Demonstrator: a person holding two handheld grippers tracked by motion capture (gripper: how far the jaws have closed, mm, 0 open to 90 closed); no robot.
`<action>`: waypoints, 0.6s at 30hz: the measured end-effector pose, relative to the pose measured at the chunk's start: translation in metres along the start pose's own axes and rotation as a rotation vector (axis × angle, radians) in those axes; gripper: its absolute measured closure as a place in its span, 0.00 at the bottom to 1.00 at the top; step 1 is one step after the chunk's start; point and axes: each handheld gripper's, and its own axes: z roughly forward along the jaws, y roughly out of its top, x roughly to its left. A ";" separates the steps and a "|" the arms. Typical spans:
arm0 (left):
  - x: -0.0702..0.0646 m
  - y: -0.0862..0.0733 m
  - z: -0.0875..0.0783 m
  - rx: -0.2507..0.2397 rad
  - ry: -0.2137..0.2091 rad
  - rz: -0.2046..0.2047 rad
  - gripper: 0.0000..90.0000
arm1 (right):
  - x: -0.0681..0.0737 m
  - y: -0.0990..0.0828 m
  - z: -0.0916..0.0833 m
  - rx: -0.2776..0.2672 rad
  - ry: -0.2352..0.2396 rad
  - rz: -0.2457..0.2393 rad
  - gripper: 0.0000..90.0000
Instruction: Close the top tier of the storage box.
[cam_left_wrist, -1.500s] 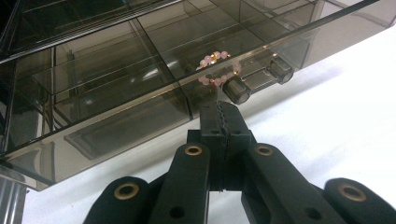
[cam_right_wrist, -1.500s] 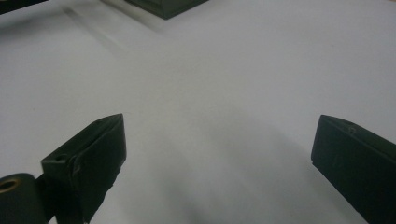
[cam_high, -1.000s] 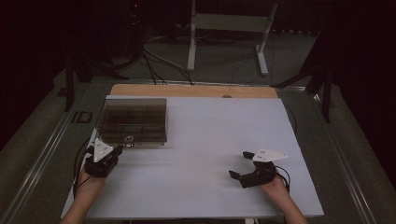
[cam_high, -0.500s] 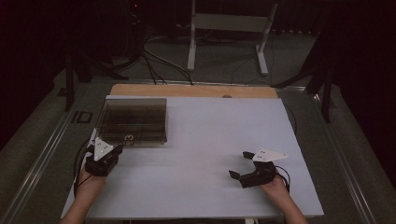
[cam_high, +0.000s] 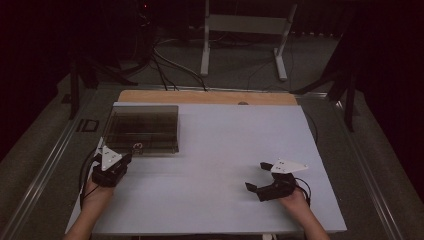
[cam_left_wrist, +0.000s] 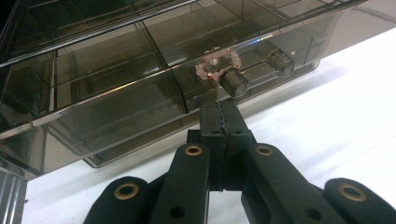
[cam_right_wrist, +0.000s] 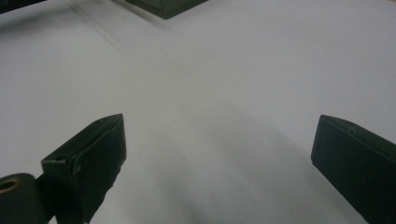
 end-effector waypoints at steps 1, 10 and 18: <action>0.000 0.000 0.000 0.002 0.001 0.002 1.00 | 0.000 0.000 0.000 0.001 0.000 -0.001 0.04; 0.000 0.001 0.007 0.016 -0.003 0.006 1.00 | 0.000 0.000 0.000 0.000 0.002 0.000 0.04; 0.002 0.003 0.010 0.013 0.000 0.000 1.00 | 0.000 0.000 0.000 0.002 0.003 -0.002 0.04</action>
